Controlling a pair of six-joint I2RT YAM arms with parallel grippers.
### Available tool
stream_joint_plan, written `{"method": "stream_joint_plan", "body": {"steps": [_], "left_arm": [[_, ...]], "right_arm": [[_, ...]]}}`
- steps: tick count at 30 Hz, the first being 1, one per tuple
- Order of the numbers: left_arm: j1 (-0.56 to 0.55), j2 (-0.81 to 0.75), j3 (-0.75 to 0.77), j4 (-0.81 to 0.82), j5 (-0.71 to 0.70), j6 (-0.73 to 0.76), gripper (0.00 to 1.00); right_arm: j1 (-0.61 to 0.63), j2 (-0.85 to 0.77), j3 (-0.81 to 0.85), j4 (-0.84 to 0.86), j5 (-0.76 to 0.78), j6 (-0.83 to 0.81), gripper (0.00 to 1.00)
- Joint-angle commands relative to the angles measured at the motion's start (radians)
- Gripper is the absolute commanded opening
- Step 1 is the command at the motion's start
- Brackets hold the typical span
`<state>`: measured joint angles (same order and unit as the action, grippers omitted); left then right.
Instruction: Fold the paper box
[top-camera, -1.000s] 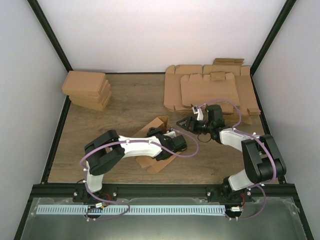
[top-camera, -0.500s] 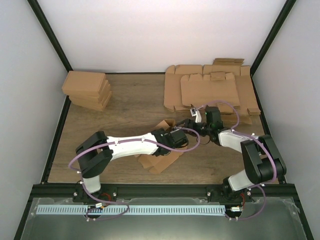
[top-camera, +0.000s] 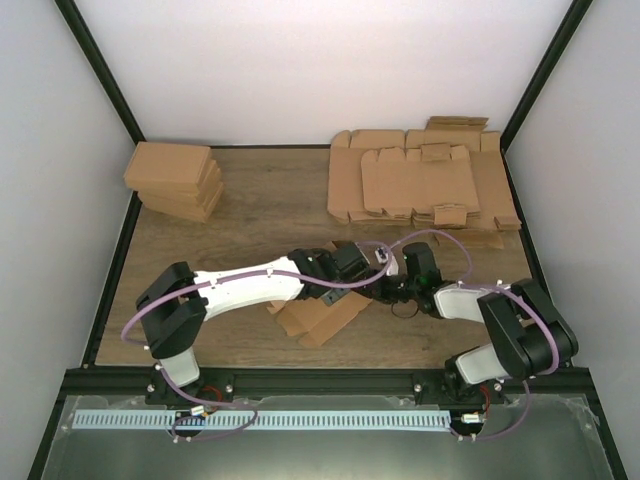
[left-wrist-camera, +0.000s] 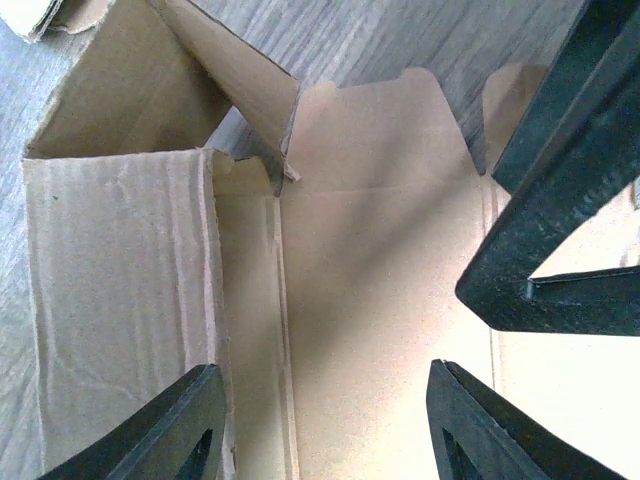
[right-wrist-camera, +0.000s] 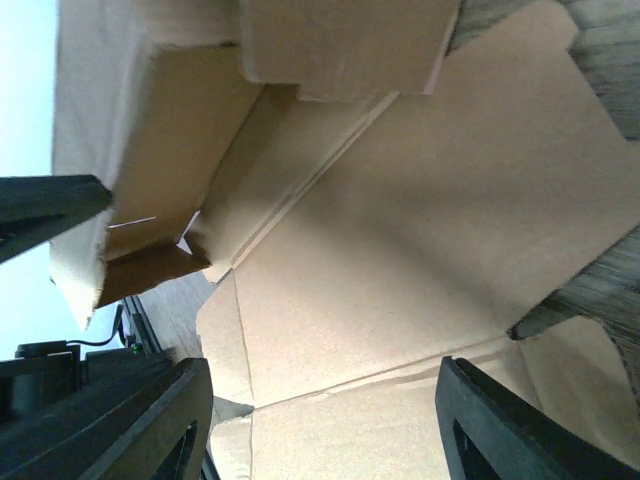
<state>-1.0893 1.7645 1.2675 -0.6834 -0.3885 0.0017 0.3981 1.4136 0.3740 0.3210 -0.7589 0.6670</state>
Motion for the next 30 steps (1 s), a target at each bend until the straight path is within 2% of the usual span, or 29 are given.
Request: {"method": "stream_joint_plan", "body": {"steps": [1, 12, 18, 22, 30], "left_arm": [[0.040, -0.042, -0.013, 0.041, 0.141, -0.020, 0.58], [0.116, -0.086, -0.044, 0.080, 0.292, -0.037, 0.58], [0.212, -0.139, -0.073, 0.122, 0.446, -0.073, 0.59], [0.289, -0.179, -0.095, 0.156, 0.573, -0.084, 0.54], [0.331, -0.173, -0.119, 0.162, 0.619, -0.073, 0.43]], "right_arm": [[0.016, 0.038, -0.006, 0.067, 0.016, 0.005, 0.64], [0.021, 0.080, 0.057, 0.051, 0.040, -0.014, 0.62], [0.024, 0.119, 0.077, 0.072, 0.036, -0.003, 0.59], [0.022, 0.105, 0.093, 0.056, 0.054, -0.013, 0.58], [-0.011, 0.053, 0.233, -0.058, 0.153, -0.117, 0.56]]}}
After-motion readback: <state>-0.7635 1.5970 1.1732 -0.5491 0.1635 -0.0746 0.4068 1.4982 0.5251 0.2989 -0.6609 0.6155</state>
